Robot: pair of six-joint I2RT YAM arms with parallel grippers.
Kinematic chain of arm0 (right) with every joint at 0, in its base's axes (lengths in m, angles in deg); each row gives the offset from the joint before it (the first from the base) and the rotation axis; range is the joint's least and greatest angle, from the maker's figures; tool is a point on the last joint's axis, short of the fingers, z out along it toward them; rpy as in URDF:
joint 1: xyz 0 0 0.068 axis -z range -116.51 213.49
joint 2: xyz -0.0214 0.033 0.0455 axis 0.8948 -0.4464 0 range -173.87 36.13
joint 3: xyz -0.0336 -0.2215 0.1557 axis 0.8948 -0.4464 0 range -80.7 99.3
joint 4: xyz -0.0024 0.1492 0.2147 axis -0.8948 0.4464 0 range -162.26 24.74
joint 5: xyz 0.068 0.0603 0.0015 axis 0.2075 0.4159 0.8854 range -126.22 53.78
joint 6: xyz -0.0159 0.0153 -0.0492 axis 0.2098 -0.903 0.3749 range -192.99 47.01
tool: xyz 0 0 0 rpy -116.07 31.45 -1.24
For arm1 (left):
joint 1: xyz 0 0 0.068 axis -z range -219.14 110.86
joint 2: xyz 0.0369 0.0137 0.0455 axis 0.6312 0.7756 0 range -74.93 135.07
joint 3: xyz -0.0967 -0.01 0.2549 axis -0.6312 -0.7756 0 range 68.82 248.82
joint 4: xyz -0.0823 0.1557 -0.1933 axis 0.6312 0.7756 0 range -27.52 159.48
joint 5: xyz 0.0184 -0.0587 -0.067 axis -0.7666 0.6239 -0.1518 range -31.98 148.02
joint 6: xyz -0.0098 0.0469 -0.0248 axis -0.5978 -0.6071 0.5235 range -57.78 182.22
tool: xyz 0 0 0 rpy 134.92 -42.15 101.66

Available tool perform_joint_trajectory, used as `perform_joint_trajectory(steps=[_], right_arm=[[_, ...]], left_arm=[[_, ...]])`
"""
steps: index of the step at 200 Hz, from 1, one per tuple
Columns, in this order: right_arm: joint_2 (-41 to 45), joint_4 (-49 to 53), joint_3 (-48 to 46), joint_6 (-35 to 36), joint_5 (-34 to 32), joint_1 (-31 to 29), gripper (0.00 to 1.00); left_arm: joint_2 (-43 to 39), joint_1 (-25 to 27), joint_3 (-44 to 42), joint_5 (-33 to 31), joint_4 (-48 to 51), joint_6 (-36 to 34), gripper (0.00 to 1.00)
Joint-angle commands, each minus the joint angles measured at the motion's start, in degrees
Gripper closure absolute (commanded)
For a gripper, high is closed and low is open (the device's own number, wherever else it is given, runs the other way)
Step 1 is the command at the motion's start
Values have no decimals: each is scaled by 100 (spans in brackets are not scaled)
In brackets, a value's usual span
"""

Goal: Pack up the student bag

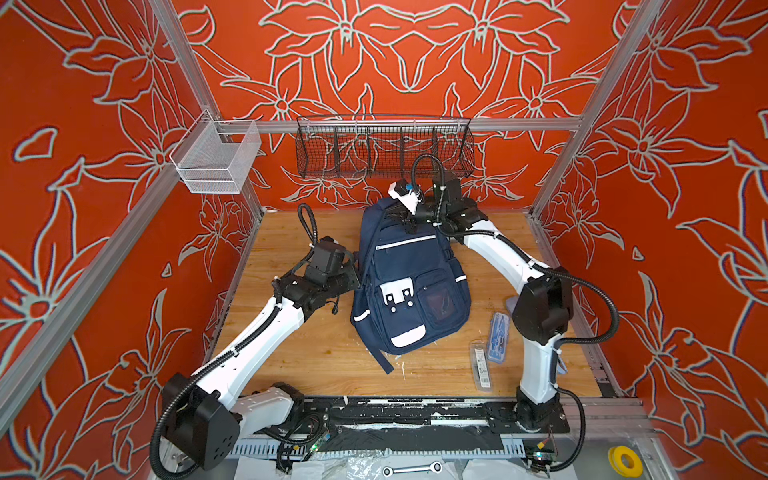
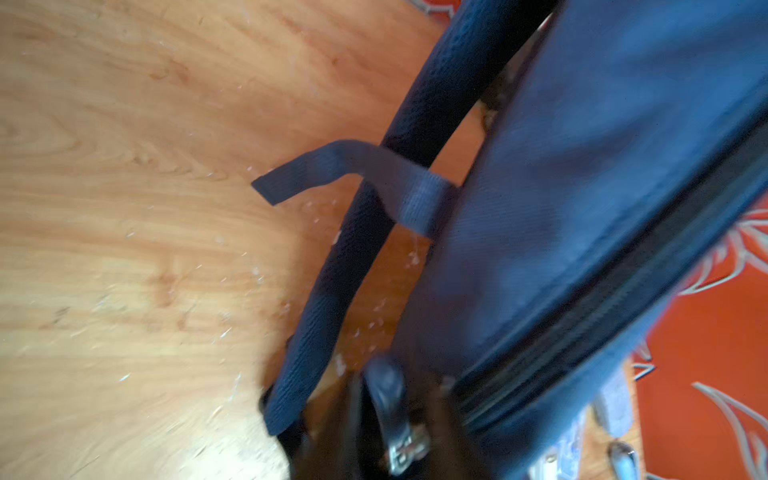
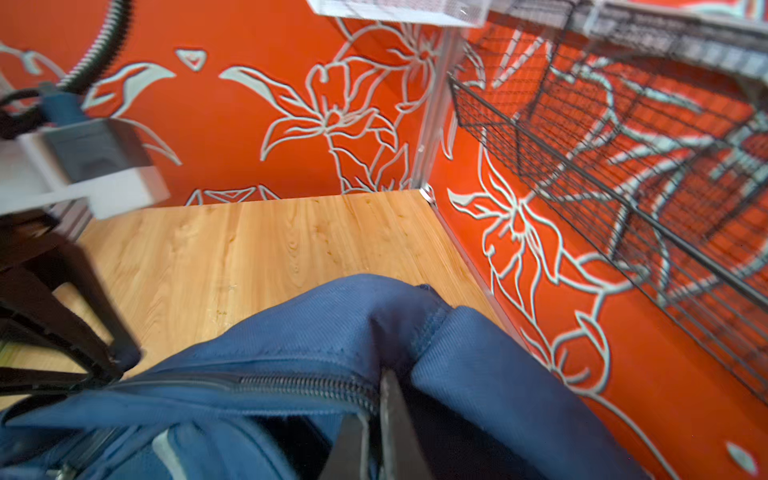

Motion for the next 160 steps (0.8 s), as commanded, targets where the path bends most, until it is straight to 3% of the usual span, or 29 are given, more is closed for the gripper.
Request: perform_joint_trajectory(steps=[1,31,67,84,94,129,160], right_arm=[[-44,260,236,736,1020,-94,100],[-275,1342,350,1357,1061,-511,100],[-345,1163,-172,1188,1044,-997,98],[-336,931,-285,711,1004,-1132,74],[-289,615,-342,19,904,-1136,65],[188,848,-535,-1440,-42,-1016,53],[937,901,-1365,-2554,-734,-660,47]], left_arm=[[-304,36,471,-483,581,-483,31],[-464,-106,921,-1100,850,-1051,14],[-185,-947,1226,-372,934,-1486,7],[209,-1104,1409,-31,933,-1833,6],[483,-1109,1599,107,990,-2109,6],[1625,-1120,2412,430,1487,-2964,2],[2476,-1128,2703,745,1537,-3309,2]])
